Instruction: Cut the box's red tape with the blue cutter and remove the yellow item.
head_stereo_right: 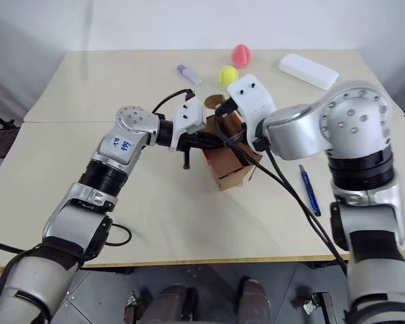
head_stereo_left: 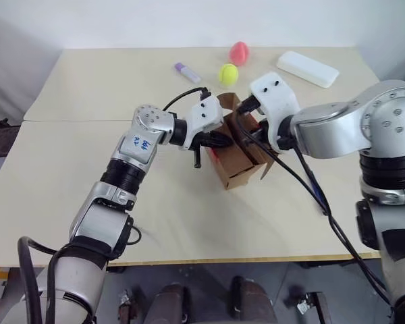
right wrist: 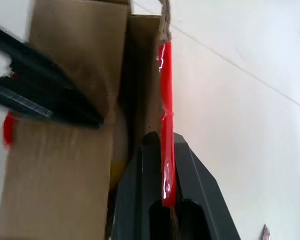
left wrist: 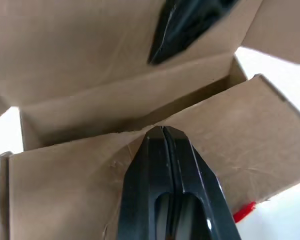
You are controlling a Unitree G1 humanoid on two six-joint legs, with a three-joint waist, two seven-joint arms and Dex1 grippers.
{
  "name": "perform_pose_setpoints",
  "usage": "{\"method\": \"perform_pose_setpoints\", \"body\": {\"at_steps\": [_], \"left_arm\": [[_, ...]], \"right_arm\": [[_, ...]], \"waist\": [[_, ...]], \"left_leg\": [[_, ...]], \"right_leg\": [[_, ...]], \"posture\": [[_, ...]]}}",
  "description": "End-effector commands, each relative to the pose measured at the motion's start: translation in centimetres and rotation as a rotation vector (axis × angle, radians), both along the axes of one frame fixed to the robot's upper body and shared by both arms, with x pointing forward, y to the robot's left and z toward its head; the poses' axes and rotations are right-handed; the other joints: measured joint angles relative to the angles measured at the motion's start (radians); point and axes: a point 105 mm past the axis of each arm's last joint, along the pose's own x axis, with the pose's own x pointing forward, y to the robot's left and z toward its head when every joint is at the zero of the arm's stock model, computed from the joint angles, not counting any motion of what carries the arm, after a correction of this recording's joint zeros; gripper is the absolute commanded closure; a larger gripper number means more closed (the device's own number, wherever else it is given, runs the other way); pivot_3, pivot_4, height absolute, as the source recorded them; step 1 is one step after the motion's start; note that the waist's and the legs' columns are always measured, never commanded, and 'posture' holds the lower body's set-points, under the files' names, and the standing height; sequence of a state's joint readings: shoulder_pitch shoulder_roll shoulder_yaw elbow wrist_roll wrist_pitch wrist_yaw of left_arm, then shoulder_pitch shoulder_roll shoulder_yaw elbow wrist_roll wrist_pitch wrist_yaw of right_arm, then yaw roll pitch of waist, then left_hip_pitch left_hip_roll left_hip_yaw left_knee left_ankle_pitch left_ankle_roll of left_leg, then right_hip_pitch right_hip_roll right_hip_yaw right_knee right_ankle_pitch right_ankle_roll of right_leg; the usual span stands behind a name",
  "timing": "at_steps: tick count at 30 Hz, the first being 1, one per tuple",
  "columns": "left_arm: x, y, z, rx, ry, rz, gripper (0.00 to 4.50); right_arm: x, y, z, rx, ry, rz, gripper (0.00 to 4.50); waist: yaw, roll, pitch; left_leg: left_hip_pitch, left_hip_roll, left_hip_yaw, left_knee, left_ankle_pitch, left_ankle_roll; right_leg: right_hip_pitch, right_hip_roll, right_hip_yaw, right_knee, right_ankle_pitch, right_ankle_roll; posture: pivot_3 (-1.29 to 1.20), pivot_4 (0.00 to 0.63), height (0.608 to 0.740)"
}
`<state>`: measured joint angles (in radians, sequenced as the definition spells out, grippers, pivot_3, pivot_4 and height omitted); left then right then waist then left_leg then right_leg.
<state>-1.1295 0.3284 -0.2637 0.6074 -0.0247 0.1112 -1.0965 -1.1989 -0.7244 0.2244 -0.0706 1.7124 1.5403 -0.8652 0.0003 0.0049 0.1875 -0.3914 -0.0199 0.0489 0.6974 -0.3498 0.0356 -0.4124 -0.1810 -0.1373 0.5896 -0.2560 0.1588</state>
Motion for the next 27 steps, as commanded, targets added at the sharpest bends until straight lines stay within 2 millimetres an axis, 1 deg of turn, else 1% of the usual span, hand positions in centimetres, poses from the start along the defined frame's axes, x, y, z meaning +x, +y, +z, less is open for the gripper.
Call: {"method": "perform_pose_setpoints", "body": {"at_steps": [1,5,12,19,24,27], "left_arm": [[0.4,0.5,-1.1,0.061,0.000,0.014,4.50],[0.3,1.0,-1.4,0.048,0.023,0.019,4.50],[0.2,3.2,-3.5,0.100,0.052,0.070,4.50],[-0.4,4.2,-5.1,0.140,0.065,0.093,4.50],[-0.8,4.7,-5.9,0.154,0.085,0.109,4.50],[-1.4,5.3,-6.7,0.162,0.111,0.116,4.50]], "right_arm": [[-1.2,0.3,0.1,0.048,0.024,0.005,4.48],[-1.3,-0.3,-0.7,0.080,0.038,-0.041,4.48],[-0.7,-1.9,-1.7,0.182,0.072,-0.138,4.48],[-0.5,-2.4,-1.8,0.219,0.089,-0.151,4.48],[-0.6,-3.6,-3.6,0.225,0.147,-0.189,4.48],[-0.8,-4.2,-4.7,0.234,0.179,-0.208,4.48]], "waist": [[-0.001,0.000,0.000],[-0.001,0.000,0.000],[-0.005,-0.002,-0.001],[-0.004,-0.004,-0.003],[-0.003,-0.007,-0.005],[-0.001,-0.006,-0.004]], "left_leg": [[0.000,0.000,0.000,0.000,0.000,0.000],[0.000,0.001,0.001,0.000,0.000,0.000],[0.002,0.003,0.004,0.000,0.000,0.001],[0.004,0.008,0.006,0.001,0.000,0.001],[0.004,0.009,0.006,0.001,0.000,0.001],[0.004,0.008,0.006,0.001,0.000,0.001]], "right_leg": [[0.000,0.000,0.000,0.000,0.000,0.000],[0.000,0.000,0.000,-0.001,0.000,0.000],[0.001,0.001,0.001,0.000,0.000,0.000],[0.002,0.001,0.002,0.000,0.000,0.000],[0.002,0.001,0.002,-0.001,0.000,0.000],[0.002,0.001,0.002,-0.001,0.000,0.000]], "posture": [[0.00,0.150,0.740],[0.00,0.150,0.740],[0.00,0.150,0.740],[0.00,0.150,0.740],[0.00,0.150,0.740],[0.00,0.150,0.740]]}}
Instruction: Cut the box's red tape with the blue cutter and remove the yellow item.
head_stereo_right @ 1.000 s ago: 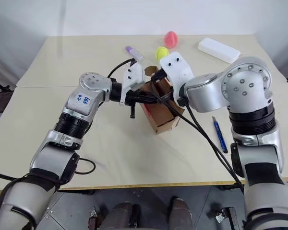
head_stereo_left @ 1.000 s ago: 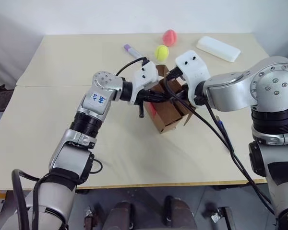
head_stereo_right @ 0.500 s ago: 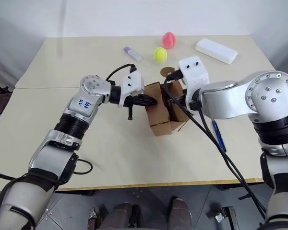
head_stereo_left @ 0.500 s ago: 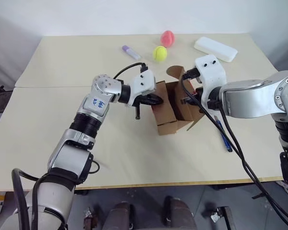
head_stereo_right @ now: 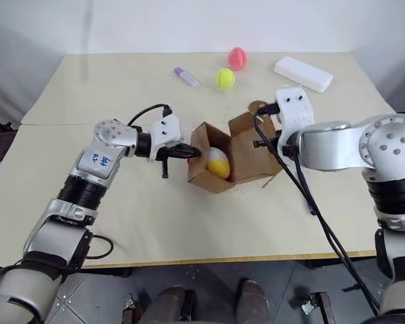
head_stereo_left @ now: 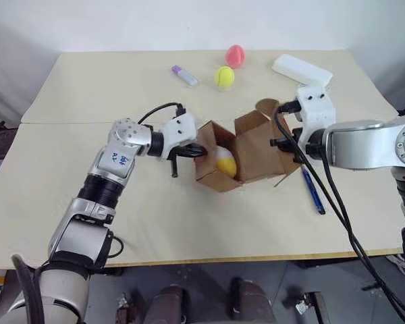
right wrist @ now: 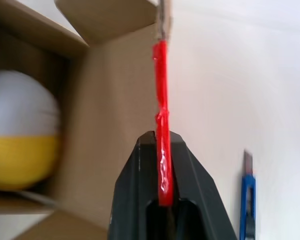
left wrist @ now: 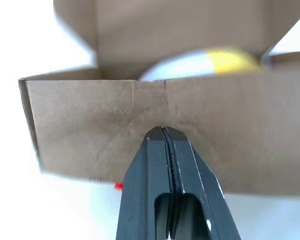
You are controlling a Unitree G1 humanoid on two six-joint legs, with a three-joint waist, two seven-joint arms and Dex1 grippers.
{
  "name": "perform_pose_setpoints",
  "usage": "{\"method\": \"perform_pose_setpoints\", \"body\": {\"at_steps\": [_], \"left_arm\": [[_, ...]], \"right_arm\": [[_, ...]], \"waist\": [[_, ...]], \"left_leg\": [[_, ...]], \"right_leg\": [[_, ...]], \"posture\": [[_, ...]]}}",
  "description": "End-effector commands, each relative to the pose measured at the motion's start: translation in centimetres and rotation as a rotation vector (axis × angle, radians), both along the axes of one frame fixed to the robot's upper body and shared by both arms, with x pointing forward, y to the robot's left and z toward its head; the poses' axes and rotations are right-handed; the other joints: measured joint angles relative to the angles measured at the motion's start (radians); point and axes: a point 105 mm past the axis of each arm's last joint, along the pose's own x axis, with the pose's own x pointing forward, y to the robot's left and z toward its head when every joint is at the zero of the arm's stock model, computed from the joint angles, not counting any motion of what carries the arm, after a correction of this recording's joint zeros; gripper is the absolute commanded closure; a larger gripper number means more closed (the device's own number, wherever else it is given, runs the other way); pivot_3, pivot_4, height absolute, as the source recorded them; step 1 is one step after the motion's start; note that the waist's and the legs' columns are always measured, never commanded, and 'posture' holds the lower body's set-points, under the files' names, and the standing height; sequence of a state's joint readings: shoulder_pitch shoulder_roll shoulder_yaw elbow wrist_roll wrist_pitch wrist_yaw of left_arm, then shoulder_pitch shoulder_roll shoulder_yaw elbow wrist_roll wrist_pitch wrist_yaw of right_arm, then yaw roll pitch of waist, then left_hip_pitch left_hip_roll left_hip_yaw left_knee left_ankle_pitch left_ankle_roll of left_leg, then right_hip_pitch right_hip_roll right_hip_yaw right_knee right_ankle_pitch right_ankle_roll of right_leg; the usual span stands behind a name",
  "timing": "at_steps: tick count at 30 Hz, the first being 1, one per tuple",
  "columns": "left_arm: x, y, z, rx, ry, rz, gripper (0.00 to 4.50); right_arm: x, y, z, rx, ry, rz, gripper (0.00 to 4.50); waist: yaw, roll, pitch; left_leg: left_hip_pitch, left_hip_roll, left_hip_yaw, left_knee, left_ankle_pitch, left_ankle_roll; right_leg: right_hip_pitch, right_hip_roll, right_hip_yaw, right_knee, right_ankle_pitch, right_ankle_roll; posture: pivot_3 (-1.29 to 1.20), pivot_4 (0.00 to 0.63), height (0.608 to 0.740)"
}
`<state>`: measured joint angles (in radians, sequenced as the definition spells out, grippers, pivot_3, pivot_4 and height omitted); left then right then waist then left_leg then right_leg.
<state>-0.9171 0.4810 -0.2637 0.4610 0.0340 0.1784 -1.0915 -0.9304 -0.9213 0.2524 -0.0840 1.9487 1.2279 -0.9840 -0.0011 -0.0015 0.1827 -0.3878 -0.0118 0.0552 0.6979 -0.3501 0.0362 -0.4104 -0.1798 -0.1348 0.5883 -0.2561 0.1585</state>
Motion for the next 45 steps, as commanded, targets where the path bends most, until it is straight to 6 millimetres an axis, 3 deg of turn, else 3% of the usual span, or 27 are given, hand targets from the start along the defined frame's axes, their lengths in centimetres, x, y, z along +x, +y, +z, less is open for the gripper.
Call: {"method": "perform_pose_setpoints", "body": {"at_steps": [1,7,12,16,19,23,24,25,27,28,31,34,37,41,45], "left_arm": [[-1.2,-0.9,-1.5,0.034,0.036,-0.048,4.50],[-1.0,-1.7,-1.7,0.012,0.040,-0.037,4.50],[-0.5,-2.1,-1.6,-0.003,0.058,-0.019,4.50],[0.2,-1.8,-1.3,-0.009,0.094,0.021,3.72],[0.6,-1.4,-1.0,-0.005,0.095,0.035,2.82],[1.3,-0.3,-0.2,-0.004,0.089,0.070,2.01],[1.4,0.3,-0.1,0.008,0.089,0.081,1.99],[1.6,0.9,0.1,0.017,0.084,0.095,1.56],[2.0,1.9,0.6,0.020,0.074,0.129,1.37],[2.1,2.2,0.7,0.019,0.072,0.138,1.07],[2.4,3.4,1.5,0.031,0.055,0.166,0.59],[2.6,4.2,2.4,0.033,0.033,0.185,0.00],[2.8,4.2,3.6,0.016,0.015,0.188,0.00],[2.9,3.2,5.3,-0.033,-0.015,0.168,0.00],[2.4,0.6,8.1,-0.117,-0.050,0.087,0.00]], "right_arm": [[-0.6,0.7,-0.1,0.036,0.007,0.053,4.48],[-0.8,2.0,-1.1,0.048,0.038,0.115,4.48],[0.2,1.9,-1.3,-0.040,-0.063,0.138,4.48],[0.6,1.4,-1.3,-0.033,-0.090,0.159,3.64],[0.9,0.4,-1.1,-0.041,-0.119,0.162,2.58],[1.4,-1.2,-0.4,-0.042,-0.171,0.140,2.05],[1.5,-1.7,-0.1,-0.052,-0.188,0.135,2.05],[1.6,-2.1,0.2,-0.058,-0.204,0.135,1.69],[1.6,-2.7,0.9,-0.063,-0.234,0.145,1.55],[1.6,-2.8,1.1,-0.064,-0.242,0.151,1.30],[1.5,-3.7,1.8,-0.077,-0.270,0.164,1.23],[1.5,-4.5,2.3,-0.087,-0.289,0.177,0.76],[1.3,-5.1,3.0,-0.080,-0.317,0.189,0.01],[1.1,-5.9,4.3,-0.086,-0.386,0.215,0.01],[-0.4,-5.5,5.8,-0.047,-0.482,0.347,0.01]], "waist": [[0.003,0.000,0.001],[0.022,0.000,0.001],[0.027,0.000,0.001],[0.027,0.000,0.001],[0.025,0.000,0.001],[0.025,0.000,0.001],[0.025,0.000,0.001],[0.024,0.000,0.001],[0.024,0.000,0.001],[0.024,0.000,0.001],[0.024,0.000,0.001],[0.025,0.000,0.001],[0.027,0.000,0.001],[0.027,0.000,0.001],[0.027,-0.001,0.002]], "left_leg": [[-0.001,0.000,0.000,0.000,0.000,0.000],[-0.006,0.000,-0.001,0.003,0.000,0.000],[-0.007,-0.002,-0.001,0.003,0.000,0.000],[-0.007,-0.006,-0.001,0.003,0.000,0.000],[-0.007,-0.006,-0.001,0.003,0.000,0.000],[-0.006,-0.006,-0.001,0.002,0.000,0.000],[-0.006,-0.006,-0.001,0.002,0.000,0.000],[-0.006,-0.006,-0.001,0.002,0.000,0.000],[-0.006,-0.006,-0.001,0.002,0.000,0.000],[-0.006,-0.006,-0.001,0.002,0.000,0.000],[-0.006,-0.006,-0.001,0.002,0.000,0.000],[-0.006,-0.007,-0.001,0.002,0.000,0.000],[-0.006,-0.007,-0.001,0.002,0.000,0.000],[-0.006,-0.007,-0.001,0.002,0.000,0.000],[-0.007,-0.008,-0.001,0.002,0.000,0.000]], "right_leg": [[-0.001,0.000,0.000,0.000,0.000,0.000],[-0.003,0.000,-0.001,-0.001,0.000,0.000],[-0.003,0.000,-0.001,-0.001,0.000,0.000],[-0.003,0.000,-0.001,-0.001,0.000,0.000],[-0.004,0.000,-0.001,-0.001,0.000,0.000],[-0.004,0.000,-0.001,-0.001,0.000,0.000],[-0.004,0.000,-0.001,-0.001,0.000,0.000],[-0.004,0.000,-0.001,-0.001,0.000,0.000],[-0.004,0.000,-0.001,-0.001,0.000,0.000],[-0.004,0.000,-0.001,-0.001,0.000,0.000],[-0.004,0.000,-0.001,-0.001,0.000,0.000],[-0.004,0.000,-0.001,-0.001,0.000,0.000],[-0.004,0.000,-0.001,-0.001,0.000,0.000],[-0.004,0.000,-0.001,-0.001,0.000,0.001],[-0.004,0.000,-0.001,-0.001,0.000,0.001]], "posture": [[0.00,0.150,0.740],[0.00,0.150,0.740],[0.00,0.150,0.740],[0.00,0.150,0.740],[0.00,0.150,0.740],[0.00,0.150,0.740],[0.00,0.150,0.740],[0.00,0.150,0.740],[0.00,0.150,0.740],[0.00,0.150,0.740],[0.00,0.150,0.740],[0.00,0.150,0.740],[0.00,0.150,0.740],[0.00,0.150,0.740],[0.00,0.150,0.740]]}}
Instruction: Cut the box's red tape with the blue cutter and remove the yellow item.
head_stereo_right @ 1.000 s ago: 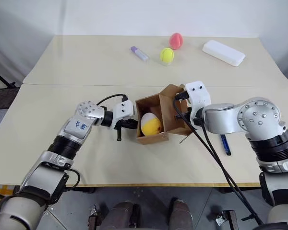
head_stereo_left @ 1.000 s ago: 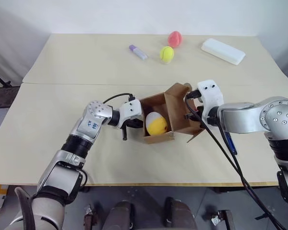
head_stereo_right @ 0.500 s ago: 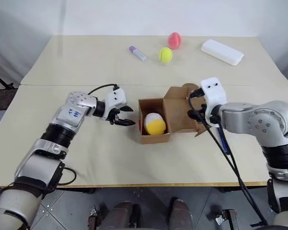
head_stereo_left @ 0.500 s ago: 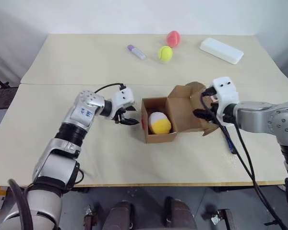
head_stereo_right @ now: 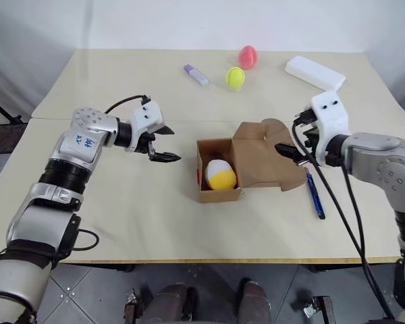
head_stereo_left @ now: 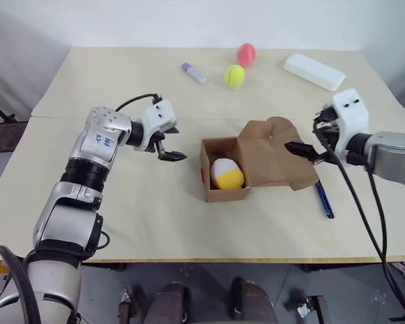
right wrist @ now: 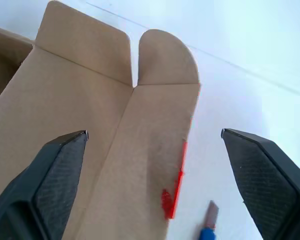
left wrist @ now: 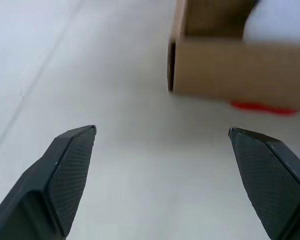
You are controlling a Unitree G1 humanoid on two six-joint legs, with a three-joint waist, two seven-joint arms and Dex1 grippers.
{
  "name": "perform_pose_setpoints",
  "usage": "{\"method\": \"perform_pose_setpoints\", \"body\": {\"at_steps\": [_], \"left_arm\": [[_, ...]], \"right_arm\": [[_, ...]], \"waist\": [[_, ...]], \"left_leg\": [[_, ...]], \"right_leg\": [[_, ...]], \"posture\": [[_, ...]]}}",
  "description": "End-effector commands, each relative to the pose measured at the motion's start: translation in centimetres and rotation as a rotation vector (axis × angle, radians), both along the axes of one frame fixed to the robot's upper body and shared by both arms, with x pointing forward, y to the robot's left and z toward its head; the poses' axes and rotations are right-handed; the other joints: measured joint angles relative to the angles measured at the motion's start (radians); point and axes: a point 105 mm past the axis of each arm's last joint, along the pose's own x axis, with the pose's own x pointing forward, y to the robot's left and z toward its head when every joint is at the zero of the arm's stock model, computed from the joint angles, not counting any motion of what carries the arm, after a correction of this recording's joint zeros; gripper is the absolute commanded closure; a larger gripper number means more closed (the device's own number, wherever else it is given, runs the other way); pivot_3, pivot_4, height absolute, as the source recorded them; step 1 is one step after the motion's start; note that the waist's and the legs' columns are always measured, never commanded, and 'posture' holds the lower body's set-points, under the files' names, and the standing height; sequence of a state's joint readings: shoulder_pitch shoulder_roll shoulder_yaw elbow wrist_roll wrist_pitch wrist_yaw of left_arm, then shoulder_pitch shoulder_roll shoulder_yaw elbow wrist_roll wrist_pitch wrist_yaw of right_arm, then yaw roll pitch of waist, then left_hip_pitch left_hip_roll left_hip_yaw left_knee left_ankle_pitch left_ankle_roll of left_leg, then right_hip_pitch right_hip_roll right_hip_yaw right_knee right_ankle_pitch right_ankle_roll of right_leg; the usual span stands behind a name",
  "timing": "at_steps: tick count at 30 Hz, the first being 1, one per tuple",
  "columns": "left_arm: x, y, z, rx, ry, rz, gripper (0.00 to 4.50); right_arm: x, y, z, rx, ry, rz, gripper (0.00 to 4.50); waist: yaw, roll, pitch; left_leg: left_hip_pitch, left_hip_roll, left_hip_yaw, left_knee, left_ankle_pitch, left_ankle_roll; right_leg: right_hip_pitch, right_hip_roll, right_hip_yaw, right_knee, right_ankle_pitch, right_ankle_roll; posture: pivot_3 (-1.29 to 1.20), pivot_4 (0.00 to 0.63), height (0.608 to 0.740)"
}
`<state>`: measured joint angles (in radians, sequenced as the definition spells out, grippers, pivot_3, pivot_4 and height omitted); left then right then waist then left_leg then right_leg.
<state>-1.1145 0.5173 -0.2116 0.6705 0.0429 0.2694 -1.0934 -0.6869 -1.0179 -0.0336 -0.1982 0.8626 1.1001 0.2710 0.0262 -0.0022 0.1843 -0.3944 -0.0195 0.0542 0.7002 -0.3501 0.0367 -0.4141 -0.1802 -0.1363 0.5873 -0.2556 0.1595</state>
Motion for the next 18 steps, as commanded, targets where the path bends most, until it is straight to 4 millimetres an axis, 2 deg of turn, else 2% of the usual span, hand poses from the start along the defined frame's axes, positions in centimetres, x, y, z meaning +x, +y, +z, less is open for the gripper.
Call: {"method": "perform_pose_setpoints", "body": {"at_steps": [1,4,7,13,17,18], "left_arm": [[-0.7,-2.7,4.4,-0.092,-0.095,-0.101,0.00],[-1.5,-4.8,5.3,-0.115,-0.105,-0.189,0.00],[-2.4,-7.2,5.2,-0.108,-0.108,-0.282,0.00],[-3.6,-10.4,2.0,0.017,-0.078,-0.437,0.00],[-4.1,-11.4,0.2,0.073,-0.047,-0.505,0.00],[-3.9,-11.5,-0.9,0.102,-0.012,-0.502,0.00]], "right_arm": [[-1.8,0.5,3.4,0.017,-0.157,0.137,0.01],[-3.5,0.5,3.3,-0.003,-0.201,0.227,0.01],[-5.6,0.9,3.0,-0.009,-0.245,0.334,0.01],[-8.5,1.3,1.9,0.008,-0.265,0.415,0.01],[-8.7,1.0,1.7,0.012,-0.283,0.372,0.01],[-8.7,0.9,1.5,0.003,-0.291,0.354,0.01]], "waist": [[0.002,0.000,0.000],[0.002,-0.001,0.000],[0.001,-0.001,0.000],[0.002,-0.001,0.001],[0.000,-0.001,0.001],[0.000,-0.001,0.001]], "left_leg": [[0.000,0.000,0.000,0.000,0.000,0.000],[0.000,0.000,0.000,0.000,0.000,0.000],[0.001,0.000,0.000,-0.001,0.000,0.000],[0.003,0.000,0.001,0.001,0.000,0.001],[0.005,0.000,0.003,0.002,0.000,0.001],[0.005,0.000,0.003,0.002,0.000,0.001]], "right_leg": [[0.000,0.000,0.000,0.000,0.000,0.000],[0.000,0.000,0.000,0.000,0.000,0.000],[0.001,0.000,0.000,0.000,0.000,0.001],[0.003,0.000,0.001,-0.001,0.000,0.001],[0.004,0.000,0.003,-0.001,0.000,0.000],[0.004,0.000,0.003,-0.001,0.000,0.000]], "posture": [[0.00,0.150,0.740],[0.00,0.150,0.740],[0.00,0.150,0.740],[0.00,0.150,0.740],[0.00,0.150,0.740],[0.00,0.150,0.740]]}}
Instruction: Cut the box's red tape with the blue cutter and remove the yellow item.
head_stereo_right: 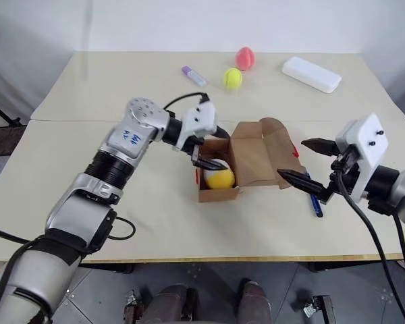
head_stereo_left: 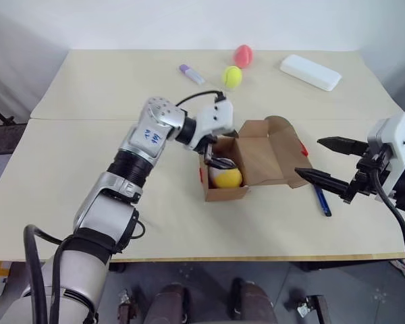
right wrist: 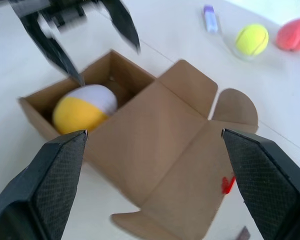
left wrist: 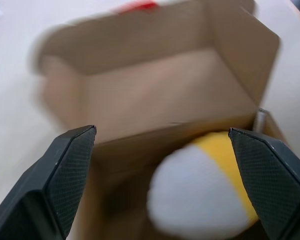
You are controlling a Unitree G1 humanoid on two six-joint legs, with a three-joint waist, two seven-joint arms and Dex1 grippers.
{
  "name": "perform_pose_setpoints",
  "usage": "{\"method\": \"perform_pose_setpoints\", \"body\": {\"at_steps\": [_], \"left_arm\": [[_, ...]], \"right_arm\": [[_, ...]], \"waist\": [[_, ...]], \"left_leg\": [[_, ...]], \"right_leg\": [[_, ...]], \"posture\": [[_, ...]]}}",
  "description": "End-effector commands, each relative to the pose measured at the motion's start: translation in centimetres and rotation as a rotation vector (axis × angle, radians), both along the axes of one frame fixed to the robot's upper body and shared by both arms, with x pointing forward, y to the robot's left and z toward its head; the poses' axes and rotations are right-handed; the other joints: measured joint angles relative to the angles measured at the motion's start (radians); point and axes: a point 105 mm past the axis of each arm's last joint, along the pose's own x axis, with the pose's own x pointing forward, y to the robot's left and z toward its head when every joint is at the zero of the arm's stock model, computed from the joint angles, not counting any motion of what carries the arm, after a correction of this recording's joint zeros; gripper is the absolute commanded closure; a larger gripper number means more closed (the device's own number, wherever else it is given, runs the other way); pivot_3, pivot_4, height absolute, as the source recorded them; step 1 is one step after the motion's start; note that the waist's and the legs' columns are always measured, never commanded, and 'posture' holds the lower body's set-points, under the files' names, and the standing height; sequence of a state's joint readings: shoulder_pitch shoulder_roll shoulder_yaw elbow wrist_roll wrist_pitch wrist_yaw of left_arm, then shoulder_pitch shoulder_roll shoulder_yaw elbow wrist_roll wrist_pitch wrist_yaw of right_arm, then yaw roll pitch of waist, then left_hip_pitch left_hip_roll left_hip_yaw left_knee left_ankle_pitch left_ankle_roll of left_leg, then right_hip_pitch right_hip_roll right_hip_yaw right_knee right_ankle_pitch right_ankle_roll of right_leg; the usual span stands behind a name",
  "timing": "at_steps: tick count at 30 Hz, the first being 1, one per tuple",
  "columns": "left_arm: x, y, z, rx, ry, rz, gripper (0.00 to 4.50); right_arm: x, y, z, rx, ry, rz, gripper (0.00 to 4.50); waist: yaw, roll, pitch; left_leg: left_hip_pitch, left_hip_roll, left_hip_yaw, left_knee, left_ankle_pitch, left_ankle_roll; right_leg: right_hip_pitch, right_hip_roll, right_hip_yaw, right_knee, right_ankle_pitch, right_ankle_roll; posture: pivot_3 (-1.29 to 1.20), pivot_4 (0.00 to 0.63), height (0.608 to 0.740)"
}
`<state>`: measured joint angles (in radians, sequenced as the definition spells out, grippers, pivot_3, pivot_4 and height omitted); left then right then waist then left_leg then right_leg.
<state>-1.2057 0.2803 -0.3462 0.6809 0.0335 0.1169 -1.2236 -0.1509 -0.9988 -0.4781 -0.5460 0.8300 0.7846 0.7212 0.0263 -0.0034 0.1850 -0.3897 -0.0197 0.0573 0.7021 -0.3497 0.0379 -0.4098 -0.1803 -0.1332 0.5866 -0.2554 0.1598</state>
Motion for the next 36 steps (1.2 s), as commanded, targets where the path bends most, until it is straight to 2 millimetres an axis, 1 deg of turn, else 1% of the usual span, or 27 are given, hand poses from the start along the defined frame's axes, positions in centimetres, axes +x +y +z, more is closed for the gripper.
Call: {"method": "perform_pose_setpoints", "body": {"at_steps": [1,2,4,6,7,8,9,14,18,20,22,24,27,29,33,35,36], "left_arm": [[0.1,-0.3,-1.6,0.074,0.034,-0.026,0.00],[0.0,-0.1,-2.7,0.121,0.061,-0.030,0.00],[0.0,0.3,-4.1,0.189,0.075,-0.031,0.00],[0.0,0.2,-4.6,0.205,0.100,-0.039,0.00],[0.1,0.3,-4.7,0.224,0.080,-0.037,0.00],[0.2,0.3,-4.7,0.233,0.065,-0.040,0.38],[0.4,0.4,-4.7,0.244,0.048,-0.035,0.57],[0.5,0.1,-4.3,0.217,0.032,-0.049,2.00],[0.6,-0.4,-3.0,0.149,0.025,-0.052,3.16],[0.7,-0.6,-1.9,0.104,0.020,-0.047,3.65],[0.8,-0.8,-0.8,0.061,0.010,-0.044,4.03],[0.9,-0.8,0.2,0.015,0.005,-0.040,4.22],[0.8,-0.9,1.3,-0.032,0.014,-0.041,4.23],[0.9,-1.0,3.1,-0.138,0.035,-0.016,4.23],[1.2,-0.8,5.8,-0.299,0.057,0.030,4.23],[1.3,-0.3,6.5,-0.339,0.070,0.054,4.23],[1.3,0.2,7.5,-0.385,0.087,0.067,4.23]], "right_arm": [[-0.5,-0.3,1.1,-0.009,-0.088,-0.044,0.01],[-0.7,-0.3,1.0,-0.008,-0.093,-0.058,0.01],[-1.1,-0.2,0.9,-0.004,-0.098,-0.078,0.01],[-1.3,-0.3,0.7,-0.002,-0.100,-0.102,0.01],[-1.4,-0.5,0.7,-0.004,-0.102,-0.117,0.01],[-1.5,-0.6,0.7,-0.006,-0.103,-0.128,0.00],[-1.5,-0.7,0.7,-0.008,-0.105,-0.134,0.00],[-1.4,-1.1,0.8,-0.014,-0.108,-0.155,0.00],[-1.3,-1.3,0.9,-0.017,-0.107,-0.155,0.00],[-1.3,-1.3,0.9,-0.018,-0.107,-0.143,0.00],[-1.3,-1.2,1.1,-0.016,-0.113,-0.127,0.00],[-1.3,-1.1,1.1,-0.017,-0.113,-0.117,0.00],[-1.2,-1.2,1.1,-0.022,-0.113,-0.114,0.00],[-1.2,-1.0,1.2,-0.028,-0.117,-0.103,0.00],[-1.1,-0.8,1.4,-0.025,-0.118,-0.083,0.00],[-1.1,-0.8,1.5,-0.023,-0.118,-0.069,0.00],[-1.1,-0.8,1.6,-0.024,-0.122,-0.064,0.00]], "waist": [[0.001,0.000,0.000],[0.002,0.000,0.000],[0.002,0.000,0.000],[0.002,0.000,0.000],[0.002,0.000,0.000],[0.003,0.000,0.000],[0.003,0.000,0.000],[0.003,0.000,0.000],[0.003,0.000,0.000],[0.003,0.000,0.000],[0.003,0.000,0.000],[0.004,0.000,0.000],[0.003,0.000,0.000],[0.002,0.000,0.000],[0.002,0.000,0.000],[0.002,0.000,0.000],[0.002,0.000,0.000]], "left_leg": [[0.000,0.000,0.000,0.000,0.000,0.000],[0.001,0.000,0.000,0.000,0.000,0.000],[0.000,0.000,0.001,0.000,0.000,0.000],[0.000,0.000,0.001,0.000,0.000,0.000],[0.000,0.000,0.000,0.000,0.000,0.000],[0.000,0.000,0.000,0.000,0.000,0.000],[0.000,0.000,0.001,0.000,0.000,0.000],[0.000,0.000,0.001,0.001,0.000,0.001],[0.000,0.000,0.001,0.002,0.000,0.001],[0.000,0.000,0.001,0.002,0.000,0.001],[0.000,-0.001,0.001,0.002,0.000,0.001],[0.000,-0.001,0.001,0.002,0.000,0.001],[0.000,-0.001,0.001,0.002,0.000,0.002],[0.000,-0.001,0.001,0.002,0.000,0.002],[0.000,-0.001,0.001,0.002,0.000,0.002],[0.000,-0.001,0.001,0.002,0.000,0.002],[0.000,-0.001,0.001,0.002,0.000,0.002]], "right_leg": [[0.000,0.000,0.000,0.000,0.000,0.000],[0.000,0.000,0.000,0.000,0.000,0.000],[0.000,0.000,0.000,0.000,0.000,0.000],[0.000,0.000,0.000,0.000,0.000,0.000],[0.000,0.000,0.000,0.000,0.000,0.000],[0.000,0.000,0.000,0.000,0.000,0.000],[0.000,0.000,0.001,0.000,0.000,0.000],[0.000,-0.001,0.001,0.000,0.000,0.000],[0.000,-0.001,0.001,0.000,0.000,-0.001],[0.000,-0.001,0.001,0.000,0.000,-0.001],[0.000,-0.001,0.001,0.000,0.000,-0.001],[0.000,-0.001,0.001,0.000,0.000,0.000],[0.000,-0.001,0.001,0.000,0.000,0.000],[0.000,-0.001,0.001,0.000,0.000,0.000],[0.000,-0.001,0.001,0.001,0.000,0.000],[0.000,-0.001,0.001,0.001,0.000,0.000],[0.000,-0.001,0.001,0.001,0.000,0.000]], "posture": [[0.00,0.150,0.740],[0.00,0.150,0.740],[0.00,0.150,0.740],[0.00,0.150,0.740],[0.00,0.150,0.740],[0.00,0.150,0.740],[0.00,0.150,0.740],[0.00,0.150,0.740],[0.00,0.150,0.740],[0.00,0.150,0.740],[0.00,0.150,0.740],[0.00,0.150,0.740],[0.00,0.150,0.740],[0.00,0.150,0.740],[0.00,0.150,0.740],[0.00,0.150,0.740],[0.00,0.150,0.740]]}}
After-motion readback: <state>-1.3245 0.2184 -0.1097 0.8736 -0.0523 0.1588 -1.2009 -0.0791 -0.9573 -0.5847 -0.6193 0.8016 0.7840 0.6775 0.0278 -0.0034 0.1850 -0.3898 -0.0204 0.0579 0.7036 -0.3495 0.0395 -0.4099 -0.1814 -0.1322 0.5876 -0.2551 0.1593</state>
